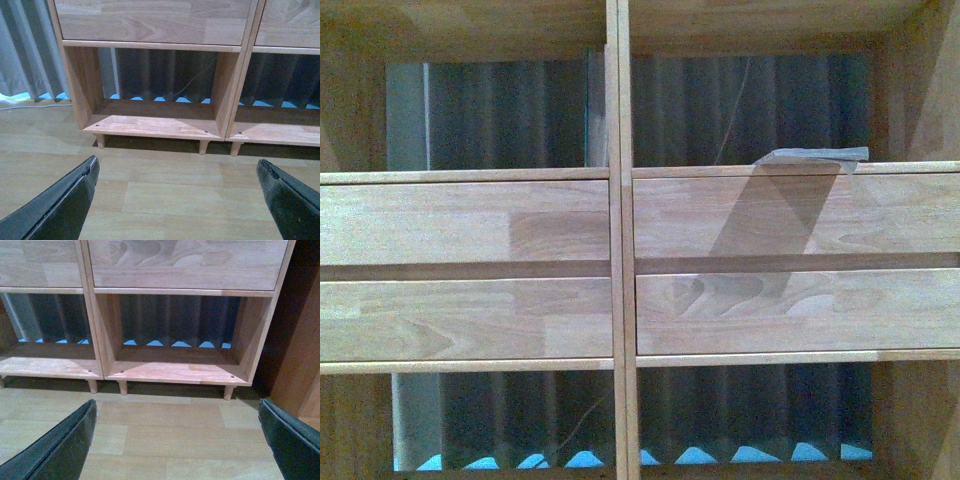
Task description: Organize books on shelf
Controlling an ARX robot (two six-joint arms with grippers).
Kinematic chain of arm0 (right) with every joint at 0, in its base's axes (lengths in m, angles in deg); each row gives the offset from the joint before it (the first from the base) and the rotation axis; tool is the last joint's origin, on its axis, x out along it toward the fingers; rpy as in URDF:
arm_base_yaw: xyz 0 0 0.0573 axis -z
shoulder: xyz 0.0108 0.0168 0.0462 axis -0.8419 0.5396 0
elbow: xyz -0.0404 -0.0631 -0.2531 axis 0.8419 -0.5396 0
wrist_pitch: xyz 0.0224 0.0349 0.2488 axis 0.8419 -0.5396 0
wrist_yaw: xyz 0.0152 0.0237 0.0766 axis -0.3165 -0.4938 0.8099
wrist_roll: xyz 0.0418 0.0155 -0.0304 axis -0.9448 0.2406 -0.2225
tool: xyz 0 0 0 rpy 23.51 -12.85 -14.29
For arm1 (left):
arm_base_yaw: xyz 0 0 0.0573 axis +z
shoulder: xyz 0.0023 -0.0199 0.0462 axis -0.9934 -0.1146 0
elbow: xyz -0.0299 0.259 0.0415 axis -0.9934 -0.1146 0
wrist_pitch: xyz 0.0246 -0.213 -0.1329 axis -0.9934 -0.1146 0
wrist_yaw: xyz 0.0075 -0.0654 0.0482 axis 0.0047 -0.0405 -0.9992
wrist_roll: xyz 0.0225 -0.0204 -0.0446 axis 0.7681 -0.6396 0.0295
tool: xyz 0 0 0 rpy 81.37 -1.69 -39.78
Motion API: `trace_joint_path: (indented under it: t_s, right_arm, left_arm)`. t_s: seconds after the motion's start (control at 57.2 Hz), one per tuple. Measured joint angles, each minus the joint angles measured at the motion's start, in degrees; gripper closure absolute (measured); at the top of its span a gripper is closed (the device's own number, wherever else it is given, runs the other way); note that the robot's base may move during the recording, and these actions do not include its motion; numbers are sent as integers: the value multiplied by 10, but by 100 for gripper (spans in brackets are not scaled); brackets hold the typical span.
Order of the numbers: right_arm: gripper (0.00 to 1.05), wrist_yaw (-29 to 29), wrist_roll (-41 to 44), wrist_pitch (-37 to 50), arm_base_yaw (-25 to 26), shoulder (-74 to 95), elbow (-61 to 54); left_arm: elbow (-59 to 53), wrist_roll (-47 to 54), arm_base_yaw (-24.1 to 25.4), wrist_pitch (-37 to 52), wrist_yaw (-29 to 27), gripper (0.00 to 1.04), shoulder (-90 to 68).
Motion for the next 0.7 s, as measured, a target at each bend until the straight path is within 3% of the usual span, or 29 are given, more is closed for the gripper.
trace_joint_path:
  t_s: [0.699]
  right_arm:
    - [7,0,0,0,0,0,0]
  left_arm:
    - [0,0,0,0,0,7,0]
